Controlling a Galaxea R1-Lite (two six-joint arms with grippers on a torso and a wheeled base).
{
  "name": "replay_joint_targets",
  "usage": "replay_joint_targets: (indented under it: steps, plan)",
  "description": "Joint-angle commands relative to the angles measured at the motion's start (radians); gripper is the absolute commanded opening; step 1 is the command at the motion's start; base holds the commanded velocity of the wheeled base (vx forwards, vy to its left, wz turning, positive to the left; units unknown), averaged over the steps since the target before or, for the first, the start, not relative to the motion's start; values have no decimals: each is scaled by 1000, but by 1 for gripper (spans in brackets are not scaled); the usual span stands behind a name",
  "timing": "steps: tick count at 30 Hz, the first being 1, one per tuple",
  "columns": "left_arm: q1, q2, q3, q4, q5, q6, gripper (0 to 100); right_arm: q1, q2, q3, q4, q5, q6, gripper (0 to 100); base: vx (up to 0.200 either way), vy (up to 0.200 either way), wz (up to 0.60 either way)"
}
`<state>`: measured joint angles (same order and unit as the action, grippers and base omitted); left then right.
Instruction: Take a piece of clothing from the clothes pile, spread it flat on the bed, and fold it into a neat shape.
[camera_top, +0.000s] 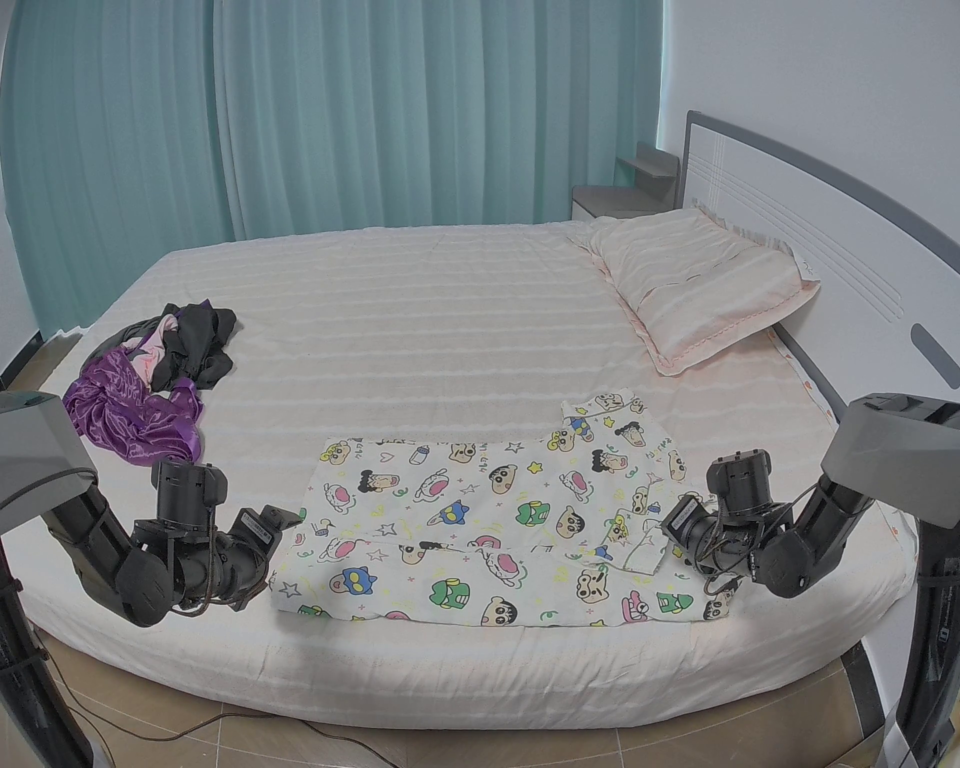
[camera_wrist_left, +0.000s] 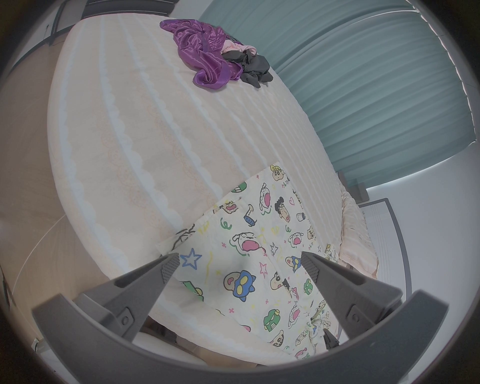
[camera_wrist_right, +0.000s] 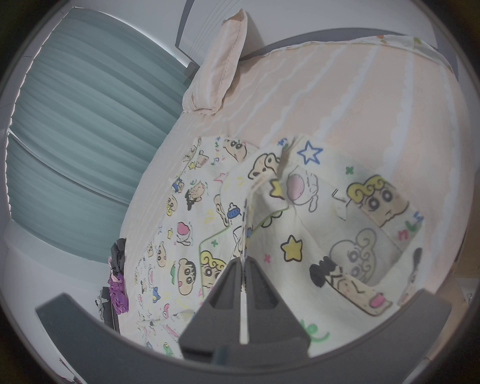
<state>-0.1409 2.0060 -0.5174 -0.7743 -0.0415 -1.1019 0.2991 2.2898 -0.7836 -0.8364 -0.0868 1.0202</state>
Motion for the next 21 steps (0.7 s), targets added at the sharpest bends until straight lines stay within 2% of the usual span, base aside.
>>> replay_joint_targets:
  steps: [1,9,10,13,21]
  plan:
    - [3,16,-6,0,-1,1,100,8,-138,80,10,-8,-2,0,0,0,0]
    - [1,25,0,0,-3,1,100,78,-219,213,10,-34,-32,0,0,0,0]
    - [1,28,0,0,-3,1,100,98,-234,234,10,-80,-37,0,0,0,0]
    - [1,31,0,0,-3,1,100,137,-253,267,10,-152,-63,0,0,0,0]
    - [0,30,4,0,-3,2,100,193,-308,328,10,-200,-97,0,0,0,0]
